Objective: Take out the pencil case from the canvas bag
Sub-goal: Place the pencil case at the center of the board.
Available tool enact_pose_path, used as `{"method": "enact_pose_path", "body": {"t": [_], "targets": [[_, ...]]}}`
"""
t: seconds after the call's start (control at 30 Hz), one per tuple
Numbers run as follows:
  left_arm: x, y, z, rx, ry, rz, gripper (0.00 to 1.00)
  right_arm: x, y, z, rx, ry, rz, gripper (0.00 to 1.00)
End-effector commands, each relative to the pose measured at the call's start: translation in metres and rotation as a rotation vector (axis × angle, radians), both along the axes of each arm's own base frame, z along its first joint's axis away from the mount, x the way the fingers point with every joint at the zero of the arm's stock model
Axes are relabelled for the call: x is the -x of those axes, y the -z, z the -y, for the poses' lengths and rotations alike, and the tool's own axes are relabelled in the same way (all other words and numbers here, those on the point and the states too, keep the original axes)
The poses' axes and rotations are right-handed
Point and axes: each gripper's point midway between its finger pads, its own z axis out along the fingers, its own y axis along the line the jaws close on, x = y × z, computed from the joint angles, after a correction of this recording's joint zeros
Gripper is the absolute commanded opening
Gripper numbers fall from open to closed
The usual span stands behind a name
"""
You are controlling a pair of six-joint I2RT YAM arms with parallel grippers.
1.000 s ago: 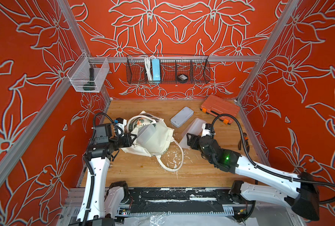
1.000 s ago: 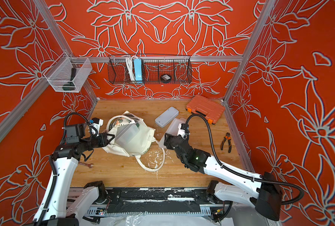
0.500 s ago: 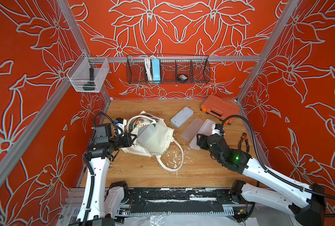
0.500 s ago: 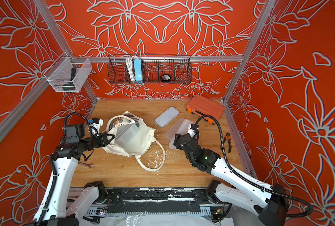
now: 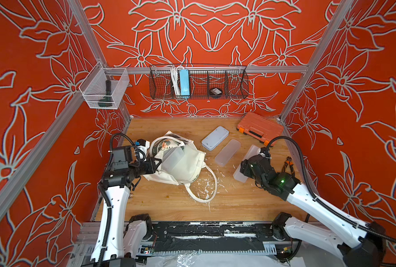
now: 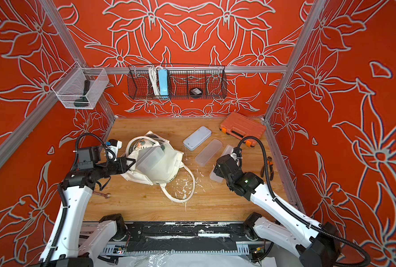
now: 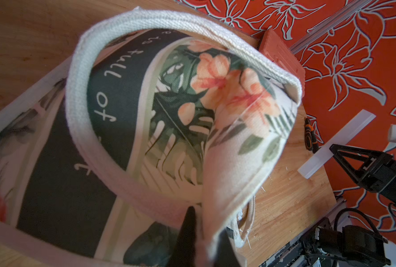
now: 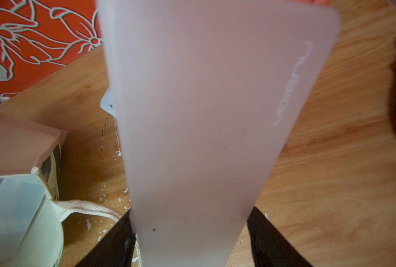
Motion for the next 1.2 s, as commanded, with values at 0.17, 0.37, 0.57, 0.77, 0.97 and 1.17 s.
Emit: {"method": "enact_pose_path", "body": {"t": [0.17,0.37,0.57,0.77,0.97,1.17], "targets": [[0.002,0.001,0.0,0.003,0.0,0.001,0.0,-0.006,0.003,0.009,-0.031,0.027,-0.093,0.73],[0.002,0.001,0.0,0.005,0.002,-0.001,0.0,-0.019,0.014,0.014,-0.055,0.051,-0.176,0.73],[0.002,0.001,0.0,0.003,0.0,-0.003,0.0,-0.036,0.028,0.02,-0.114,0.066,-0.26,0.71],[0.002,0.0,0.0,0.004,0.001,0.002,0.0,-0.052,0.034,0.028,-0.126,0.095,-0.285,0.71],[0.003,0.0,0.0,0.006,0.0,0.0,0.0,-0.064,0.039,0.037,-0.113,0.103,-0.328,0.71],[0.003,-0.001,0.0,0.003,-0.001,0.007,0.0,-0.075,0.057,0.042,-0.134,0.079,-0.426,0.73]]}}
